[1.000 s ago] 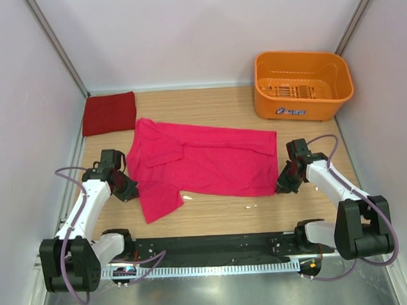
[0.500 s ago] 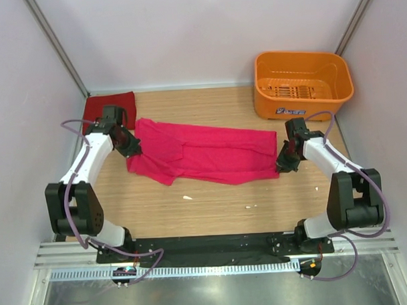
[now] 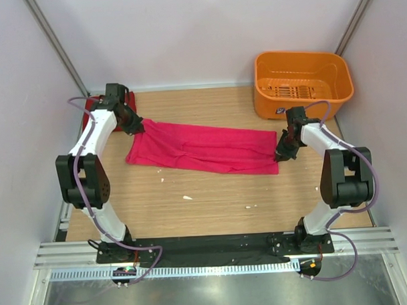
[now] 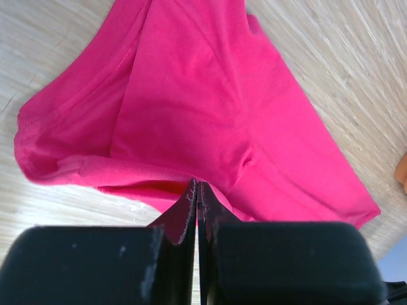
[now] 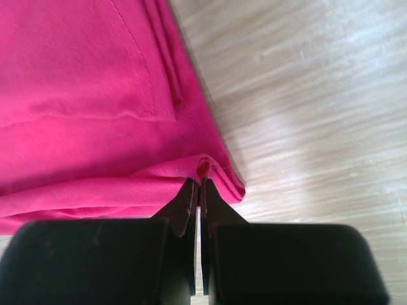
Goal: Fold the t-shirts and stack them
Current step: Fold the tshirt
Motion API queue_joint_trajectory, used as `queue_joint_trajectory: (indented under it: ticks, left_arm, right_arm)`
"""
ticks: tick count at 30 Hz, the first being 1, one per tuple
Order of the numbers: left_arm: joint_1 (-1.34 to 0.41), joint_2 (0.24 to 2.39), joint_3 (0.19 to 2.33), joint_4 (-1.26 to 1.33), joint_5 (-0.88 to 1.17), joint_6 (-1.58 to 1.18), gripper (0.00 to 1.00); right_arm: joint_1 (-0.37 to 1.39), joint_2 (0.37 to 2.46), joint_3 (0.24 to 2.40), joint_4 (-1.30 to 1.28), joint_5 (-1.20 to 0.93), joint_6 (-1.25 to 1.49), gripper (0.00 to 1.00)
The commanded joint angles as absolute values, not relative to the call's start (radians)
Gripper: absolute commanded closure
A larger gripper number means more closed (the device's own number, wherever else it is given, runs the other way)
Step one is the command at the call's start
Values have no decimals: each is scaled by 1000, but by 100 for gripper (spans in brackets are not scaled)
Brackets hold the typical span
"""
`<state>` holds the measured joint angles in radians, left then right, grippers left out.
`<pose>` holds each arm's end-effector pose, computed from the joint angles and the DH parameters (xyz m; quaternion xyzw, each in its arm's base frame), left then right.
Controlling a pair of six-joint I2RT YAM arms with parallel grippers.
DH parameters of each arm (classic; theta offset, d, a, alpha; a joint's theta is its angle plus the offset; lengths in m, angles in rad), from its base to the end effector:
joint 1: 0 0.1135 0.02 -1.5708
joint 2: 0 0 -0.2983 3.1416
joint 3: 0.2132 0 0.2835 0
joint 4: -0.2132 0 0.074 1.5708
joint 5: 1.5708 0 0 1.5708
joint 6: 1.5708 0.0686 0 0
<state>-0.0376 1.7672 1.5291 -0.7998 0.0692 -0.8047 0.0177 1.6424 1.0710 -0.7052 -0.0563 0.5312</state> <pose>0.4335 -0.0211 0.2763 -0.3523 0.8975 -0.1380 0.2265 0.3480 0.0100 0.1753 0.2471 0.9574 0.0665 0.1335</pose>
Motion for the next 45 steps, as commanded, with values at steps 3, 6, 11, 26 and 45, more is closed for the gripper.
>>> queue_joint_trajectory:
  ticks: [3,6,11,26,45]
  left_arm:
    - [-31,1838,1633,-804,71,-796,100]
    - [-25,1853,1667,-810,57,-796,100]
    - [-5,1896,1701,-831,58,-790,100]
    - [31,1977,1743,-821,121,-792,100]
    - [52,1985,1852,-930,17,-522,47]
  right_arm:
    - [12,1704,1167,-681,-92,503,99]
    - [14,1717,1189,-684,-94,502,99]
    - [14,1739,1219,-687,-106,508,99]
    - [-37,1841,1285,-661,-152,526,98]
    - [-41,1830,1336,-726,-41,448,50]
